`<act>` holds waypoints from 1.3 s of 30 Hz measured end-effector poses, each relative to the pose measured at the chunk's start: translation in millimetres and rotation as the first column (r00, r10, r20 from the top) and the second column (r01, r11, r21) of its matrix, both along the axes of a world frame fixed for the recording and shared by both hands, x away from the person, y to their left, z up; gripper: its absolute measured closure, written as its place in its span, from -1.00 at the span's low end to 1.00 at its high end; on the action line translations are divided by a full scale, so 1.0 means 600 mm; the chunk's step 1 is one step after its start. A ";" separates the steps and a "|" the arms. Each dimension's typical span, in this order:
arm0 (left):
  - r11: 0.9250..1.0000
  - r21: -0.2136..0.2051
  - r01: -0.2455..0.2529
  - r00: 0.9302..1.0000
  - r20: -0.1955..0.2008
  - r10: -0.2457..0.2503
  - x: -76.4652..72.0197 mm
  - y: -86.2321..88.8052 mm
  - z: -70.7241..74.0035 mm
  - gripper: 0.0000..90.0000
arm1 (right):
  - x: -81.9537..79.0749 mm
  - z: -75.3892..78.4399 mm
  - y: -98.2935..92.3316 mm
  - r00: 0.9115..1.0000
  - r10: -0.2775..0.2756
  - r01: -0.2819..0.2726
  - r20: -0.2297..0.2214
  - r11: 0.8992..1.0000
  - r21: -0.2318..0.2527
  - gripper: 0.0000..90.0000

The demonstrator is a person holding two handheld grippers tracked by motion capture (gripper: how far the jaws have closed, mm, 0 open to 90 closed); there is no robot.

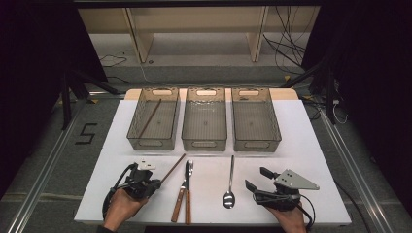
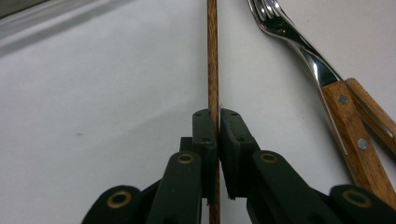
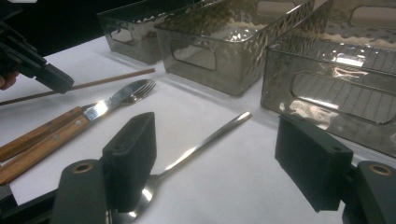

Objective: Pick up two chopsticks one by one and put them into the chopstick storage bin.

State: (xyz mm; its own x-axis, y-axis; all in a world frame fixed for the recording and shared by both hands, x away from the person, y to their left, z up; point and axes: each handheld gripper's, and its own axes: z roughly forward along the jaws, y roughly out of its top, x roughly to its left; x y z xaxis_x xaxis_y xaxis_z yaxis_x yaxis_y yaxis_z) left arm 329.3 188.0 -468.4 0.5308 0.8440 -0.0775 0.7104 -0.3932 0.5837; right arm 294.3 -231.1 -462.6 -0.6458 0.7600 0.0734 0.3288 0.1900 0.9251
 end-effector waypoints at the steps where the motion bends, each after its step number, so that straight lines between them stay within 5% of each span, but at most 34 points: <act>1: 1.000 0.000 0.003 1.000 0.001 -0.003 0.000 0.002 0.002 0.89 | 0.000 0.000 0.000 1.000 0.000 0.000 -0.001 1.000 0.000 -0.34; 20: 0.997 -0.068 0.032 0.998 0.057 -0.029 -0.012 0.027 0.063 0.89 | 0.001 0.000 -0.001 1.000 -0.006 0.006 -0.002 1.000 0.004 -0.34; 30: 0.992 -0.130 0.002 0.994 0.105 0.012 0.015 0.045 0.083 0.89 | 0.002 -0.001 -0.003 1.000 -0.008 0.008 -0.005 1.000 0.010 -0.34; 39: 0.986 -0.163 -0.021 0.985 0.166 0.048 0.067 0.055 0.116 0.89 | 0.004 -0.002 -0.001 1.000 -0.009 0.009 -0.008 1.000 0.012 -0.34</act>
